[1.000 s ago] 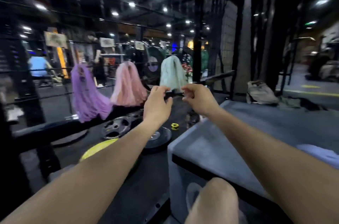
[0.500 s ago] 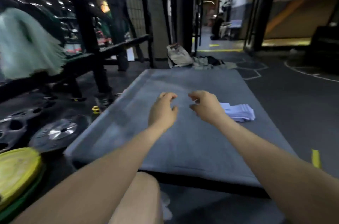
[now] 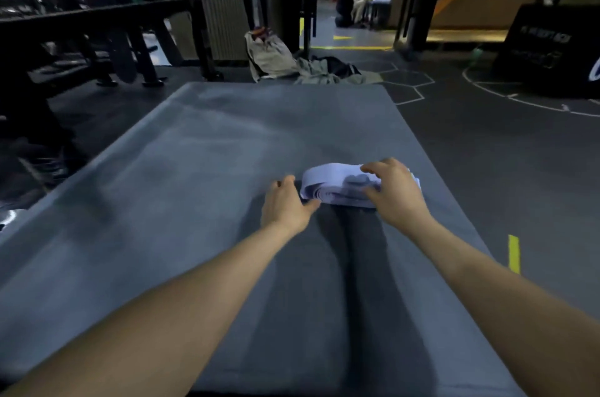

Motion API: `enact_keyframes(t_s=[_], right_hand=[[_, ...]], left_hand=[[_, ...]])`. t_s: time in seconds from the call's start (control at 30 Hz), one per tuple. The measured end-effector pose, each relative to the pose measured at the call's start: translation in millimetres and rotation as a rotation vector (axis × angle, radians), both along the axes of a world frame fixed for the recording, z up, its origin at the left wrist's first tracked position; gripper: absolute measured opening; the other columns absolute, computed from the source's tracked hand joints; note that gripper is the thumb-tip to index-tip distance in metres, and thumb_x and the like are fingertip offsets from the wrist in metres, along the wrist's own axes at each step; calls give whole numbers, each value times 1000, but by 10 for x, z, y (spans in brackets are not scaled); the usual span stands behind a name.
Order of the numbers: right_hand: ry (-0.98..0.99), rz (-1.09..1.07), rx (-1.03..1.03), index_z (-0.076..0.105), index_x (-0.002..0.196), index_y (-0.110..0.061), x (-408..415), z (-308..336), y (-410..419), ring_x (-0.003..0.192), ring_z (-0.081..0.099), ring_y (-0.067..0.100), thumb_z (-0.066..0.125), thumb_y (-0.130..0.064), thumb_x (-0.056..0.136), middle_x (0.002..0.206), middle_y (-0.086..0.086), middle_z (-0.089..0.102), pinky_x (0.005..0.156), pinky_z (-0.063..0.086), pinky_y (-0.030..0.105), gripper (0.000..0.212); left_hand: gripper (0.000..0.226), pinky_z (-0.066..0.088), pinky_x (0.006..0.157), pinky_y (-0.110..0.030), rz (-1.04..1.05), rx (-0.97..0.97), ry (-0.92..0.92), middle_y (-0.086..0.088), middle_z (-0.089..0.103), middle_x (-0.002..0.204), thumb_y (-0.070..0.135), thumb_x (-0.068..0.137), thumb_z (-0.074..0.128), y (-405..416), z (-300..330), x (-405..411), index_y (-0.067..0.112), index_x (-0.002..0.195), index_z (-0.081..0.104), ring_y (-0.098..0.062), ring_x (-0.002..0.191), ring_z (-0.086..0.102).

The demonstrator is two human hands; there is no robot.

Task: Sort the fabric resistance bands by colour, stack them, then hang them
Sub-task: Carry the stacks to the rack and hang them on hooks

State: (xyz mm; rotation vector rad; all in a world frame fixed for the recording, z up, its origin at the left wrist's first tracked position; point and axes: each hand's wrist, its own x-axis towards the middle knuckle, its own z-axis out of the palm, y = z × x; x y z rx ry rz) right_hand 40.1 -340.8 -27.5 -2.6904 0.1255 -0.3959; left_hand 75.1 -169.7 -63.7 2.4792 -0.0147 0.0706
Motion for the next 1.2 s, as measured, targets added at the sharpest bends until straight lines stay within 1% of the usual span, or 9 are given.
enact_keyframes(t_s=[0.07,0.2,0.33,0.47,0.67,0.73,0.8,1.0,1.2], right_hand=[[-3,-1,-3,57,127,-14,55,-30,-26,112,50,29,49,-8,90,124,10,53,69,21,19,38],[-20,-4,51,58,124,-8,103,-38,20,111,50,31,52,-14,91,123,14,54,85,35,30,34],[6,-58,71,57,122,-6,146,-22,31,108,52,30,49,-15,93,122,14,55,81,38,32,31],[36,-72,54,58,123,-10,175,-24,9,108,54,29,48,-12,92,121,13,56,84,40,32,33],[143,-115,149,62,107,7,253,64,-39,114,56,32,51,-3,87,116,22,62,85,48,30,25],[163,-151,204,62,103,5,259,71,-60,112,57,34,51,-5,84,114,22,63,88,52,36,25],[98,-177,227,65,90,-5,221,59,-69,100,62,36,51,-10,81,101,17,67,83,55,40,18],[-151,-203,184,65,98,-4,126,67,-253,95,58,33,45,2,84,106,17,61,74,46,33,25],[-52,-267,87,63,101,-3,128,-93,-334,106,49,36,43,0,88,113,20,56,77,36,31,24]], left_hand=[[55,40,88,-37,4,3,-34,-10,51,129,40,82,66,-66,-37,67,11,124,45,-31,118,48],[49,41,86,-33,-39,-164,-82,-6,53,125,27,82,67,-147,-48,93,11,122,46,-26,113,51],[49,45,87,-32,-84,-328,-98,-2,54,120,18,77,70,-176,-41,60,14,120,48,-23,106,56],[53,47,89,-36,-89,-343,-146,0,55,121,15,74,72,-232,-60,91,16,122,50,-22,103,58],[46,50,82,-35,-111,-415,-233,-5,59,115,6,73,68,-302,-144,121,13,117,57,-23,97,61],[43,50,83,-34,-110,-448,-242,-5,58,113,3,73,67,-311,-143,124,14,114,59,-23,95,61],[40,50,84,-33,-118,-480,-248,-4,56,112,1,74,65,-319,-148,118,13,112,61,-22,94,61],[42,50,89,-35,-157,-478,-325,3,50,109,-3,75,63,-320,-254,131,13,114,63,-25,99,60],[44,47,90,-31,-192,-446,-331,9,49,112,1,79,62,-306,-302,158,19,119,63,-18,103,57]])
